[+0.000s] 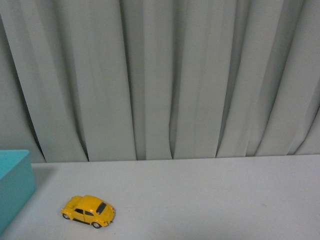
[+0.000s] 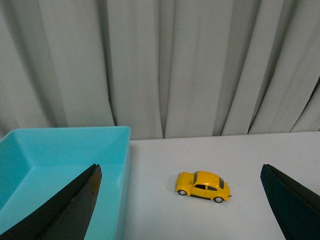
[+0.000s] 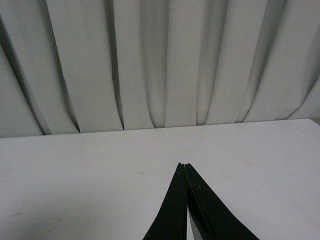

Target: Wind up and store yellow beetle toy

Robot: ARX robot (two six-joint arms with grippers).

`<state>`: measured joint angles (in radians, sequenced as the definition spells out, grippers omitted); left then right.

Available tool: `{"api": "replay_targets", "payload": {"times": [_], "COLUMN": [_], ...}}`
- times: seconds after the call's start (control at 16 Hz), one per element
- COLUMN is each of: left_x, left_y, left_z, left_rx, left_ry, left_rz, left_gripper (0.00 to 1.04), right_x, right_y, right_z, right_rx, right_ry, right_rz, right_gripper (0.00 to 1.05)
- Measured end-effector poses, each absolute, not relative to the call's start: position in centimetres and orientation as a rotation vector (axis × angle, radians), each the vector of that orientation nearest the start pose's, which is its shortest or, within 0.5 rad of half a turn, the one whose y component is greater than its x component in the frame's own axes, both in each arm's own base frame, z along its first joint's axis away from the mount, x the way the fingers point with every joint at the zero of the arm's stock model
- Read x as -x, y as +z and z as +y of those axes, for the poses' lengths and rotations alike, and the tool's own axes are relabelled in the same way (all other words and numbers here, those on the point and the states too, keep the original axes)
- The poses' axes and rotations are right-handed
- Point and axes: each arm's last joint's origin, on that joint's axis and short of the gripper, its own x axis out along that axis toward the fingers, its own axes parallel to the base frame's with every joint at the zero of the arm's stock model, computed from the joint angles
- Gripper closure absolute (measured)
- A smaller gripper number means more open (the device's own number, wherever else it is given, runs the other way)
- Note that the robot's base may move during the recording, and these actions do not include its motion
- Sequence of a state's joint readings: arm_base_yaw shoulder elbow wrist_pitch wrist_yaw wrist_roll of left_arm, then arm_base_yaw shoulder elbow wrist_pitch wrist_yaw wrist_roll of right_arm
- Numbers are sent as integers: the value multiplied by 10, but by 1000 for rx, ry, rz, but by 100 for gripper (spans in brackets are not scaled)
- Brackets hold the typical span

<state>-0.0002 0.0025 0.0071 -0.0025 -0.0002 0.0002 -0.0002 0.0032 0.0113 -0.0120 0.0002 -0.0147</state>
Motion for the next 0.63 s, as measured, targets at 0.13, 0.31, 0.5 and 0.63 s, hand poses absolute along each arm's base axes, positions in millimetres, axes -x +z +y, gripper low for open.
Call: {"api": "replay_targets", "payload": {"times": [0.13,0.31,0.5,0.63], "left_x": [-97,-97,-97,-97], "left_y": [165,165,165,165], "left_z": [0,0,0,0], "left_rx": [0,0,0,0], "left_ry": [0,0,0,0], "left_rz": [-1,-1,-1,-1], "left_gripper": [7,7,7,7], "right_x": [-97,-97,-97,-97], "right_y": [167,167,167,167], "right_z": [0,0,0,0], "right_rx": [15,15,15,15], "right_ry": [0,0,0,0], "right_rz": [-4,-4,-4,-4], "right_gripper": [95,54,16,7]}}
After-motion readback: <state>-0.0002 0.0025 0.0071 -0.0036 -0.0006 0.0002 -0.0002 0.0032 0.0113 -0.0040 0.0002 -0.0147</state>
